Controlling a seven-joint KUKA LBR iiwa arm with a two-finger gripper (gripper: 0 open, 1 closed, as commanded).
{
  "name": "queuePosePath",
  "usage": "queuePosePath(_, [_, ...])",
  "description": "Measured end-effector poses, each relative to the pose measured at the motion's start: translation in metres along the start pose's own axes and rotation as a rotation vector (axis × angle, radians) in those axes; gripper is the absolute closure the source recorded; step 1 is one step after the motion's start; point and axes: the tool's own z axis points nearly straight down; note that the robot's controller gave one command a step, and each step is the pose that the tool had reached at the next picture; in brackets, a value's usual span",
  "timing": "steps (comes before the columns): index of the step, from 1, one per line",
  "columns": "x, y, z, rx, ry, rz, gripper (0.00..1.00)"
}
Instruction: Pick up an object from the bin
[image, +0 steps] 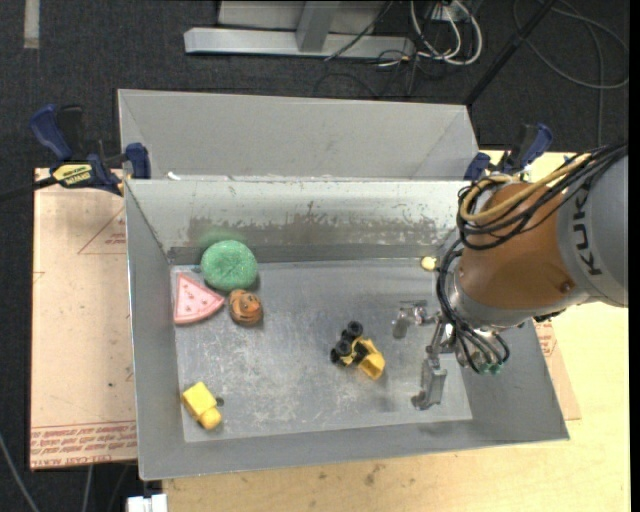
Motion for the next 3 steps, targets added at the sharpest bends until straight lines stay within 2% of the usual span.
queuePosePath(1, [-0.042,0.017,0.037,0.001,-0.008,-0.066,0.0])
queuePosePath(2, [-0.053,0.045,0.059,0.0,-0.001,-0.113,0.0])
queuePosePath(3, [-0.044,0.08,0.062,0.0,0.0,-0.189,0.0])
